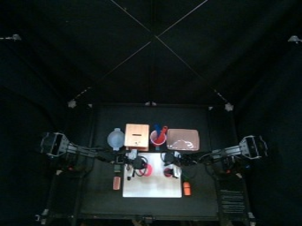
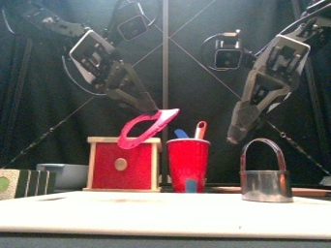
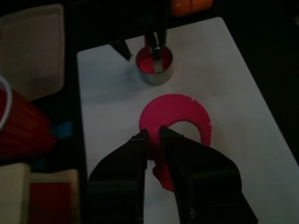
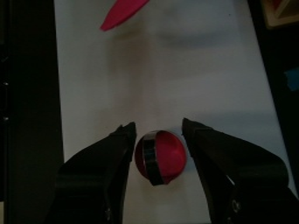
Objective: Get the cutter from the drawer then cut the dough then place the extra dough in the bowl
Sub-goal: Place the extra dough in the bowl
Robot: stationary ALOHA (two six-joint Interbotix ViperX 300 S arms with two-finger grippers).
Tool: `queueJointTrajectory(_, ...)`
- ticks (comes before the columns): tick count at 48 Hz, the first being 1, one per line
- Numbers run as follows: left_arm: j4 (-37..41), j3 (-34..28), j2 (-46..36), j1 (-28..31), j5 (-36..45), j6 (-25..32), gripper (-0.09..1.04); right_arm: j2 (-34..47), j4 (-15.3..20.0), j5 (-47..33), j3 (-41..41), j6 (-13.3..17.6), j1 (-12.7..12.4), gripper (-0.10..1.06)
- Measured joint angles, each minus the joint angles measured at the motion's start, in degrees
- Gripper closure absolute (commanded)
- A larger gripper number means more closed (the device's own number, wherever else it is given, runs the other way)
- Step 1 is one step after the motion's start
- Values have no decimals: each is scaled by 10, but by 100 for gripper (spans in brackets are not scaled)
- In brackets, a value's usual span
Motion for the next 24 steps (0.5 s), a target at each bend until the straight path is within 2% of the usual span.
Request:
queueJointTrajectory(9, -4, 48, -70, 43, -18, 0, 37, -1, 0, 1, 0, 0, 0, 14)
queueJointTrajectory(24, 1, 110, -214, 150, -42, 1, 37, -1, 1, 1, 0, 0, -7, 14)
